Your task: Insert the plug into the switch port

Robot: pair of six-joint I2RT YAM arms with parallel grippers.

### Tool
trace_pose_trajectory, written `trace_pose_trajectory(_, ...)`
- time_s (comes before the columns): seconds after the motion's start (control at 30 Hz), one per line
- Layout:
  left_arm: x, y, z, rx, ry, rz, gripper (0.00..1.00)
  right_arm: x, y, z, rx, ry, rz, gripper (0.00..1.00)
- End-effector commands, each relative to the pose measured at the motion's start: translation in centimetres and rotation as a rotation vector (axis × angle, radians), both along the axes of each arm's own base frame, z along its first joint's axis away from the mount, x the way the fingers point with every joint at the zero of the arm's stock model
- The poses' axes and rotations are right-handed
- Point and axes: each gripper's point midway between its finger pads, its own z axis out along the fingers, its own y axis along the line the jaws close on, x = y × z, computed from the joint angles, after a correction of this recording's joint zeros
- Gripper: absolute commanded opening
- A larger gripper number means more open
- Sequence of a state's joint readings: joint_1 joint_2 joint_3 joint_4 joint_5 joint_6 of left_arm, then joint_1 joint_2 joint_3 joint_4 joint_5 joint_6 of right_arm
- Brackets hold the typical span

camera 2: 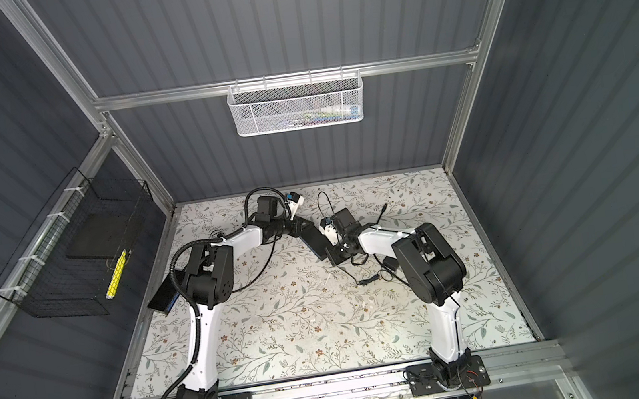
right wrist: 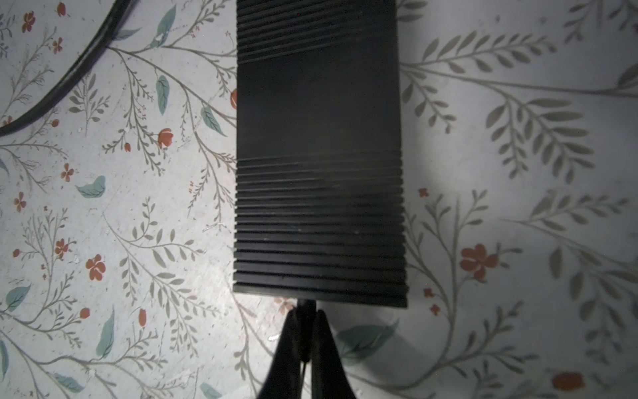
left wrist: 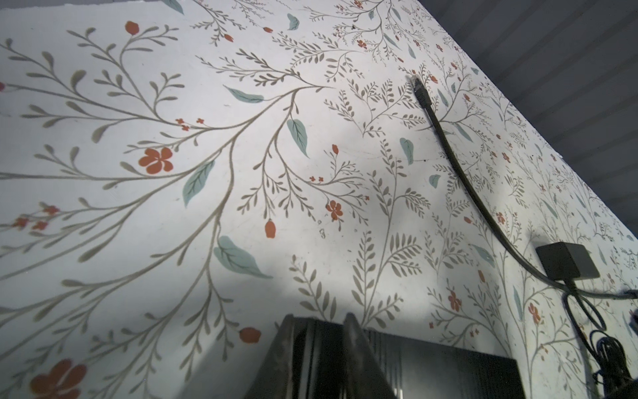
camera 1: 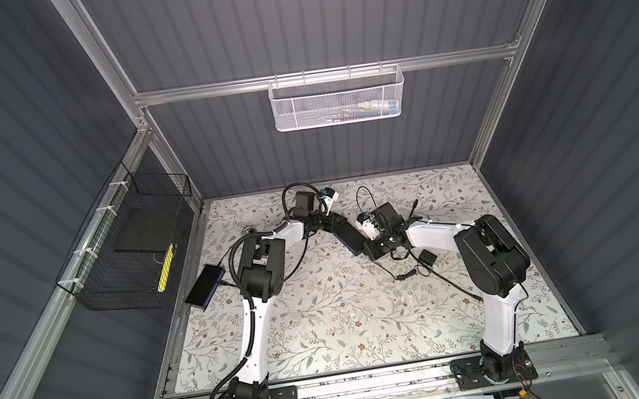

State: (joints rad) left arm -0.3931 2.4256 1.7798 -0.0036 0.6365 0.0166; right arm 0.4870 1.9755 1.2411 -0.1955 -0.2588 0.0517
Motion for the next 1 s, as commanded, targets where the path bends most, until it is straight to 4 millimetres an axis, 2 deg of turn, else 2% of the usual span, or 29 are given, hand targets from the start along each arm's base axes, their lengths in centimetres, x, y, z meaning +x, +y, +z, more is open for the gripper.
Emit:
trace_pose_trajectory(0.0, -11.5, -4.1, -5.4, 0.037, 0.356, -0.226, 0.24, 7.2, 2.4, 6.7, 0.138, -0.302, -0.039, 0.0)
trace_pose_trajectory(0.43, -10.8, -3.6, -5.3, 0.058, 0.334, -0.199, 0.24, 6.9, 1.6, 6.4, 0.109, -0.296, -0.046, 0.0)
trace_pose_trajectory(0.73, -12.2, -3.8, -5.1, 0.064, 0.34, -0.233, 0.23, 7.9, 2.5, 7.5, 0.135, -0.308, -0.023, 0.0)
trace_pose_trajectory(0.97, -13.4, -4.1, -6.0, 0.075, 0.363, -0.246, 0.22, 8.3, 2.8, 7.9, 0.149, -0.315, -0.023, 0.0)
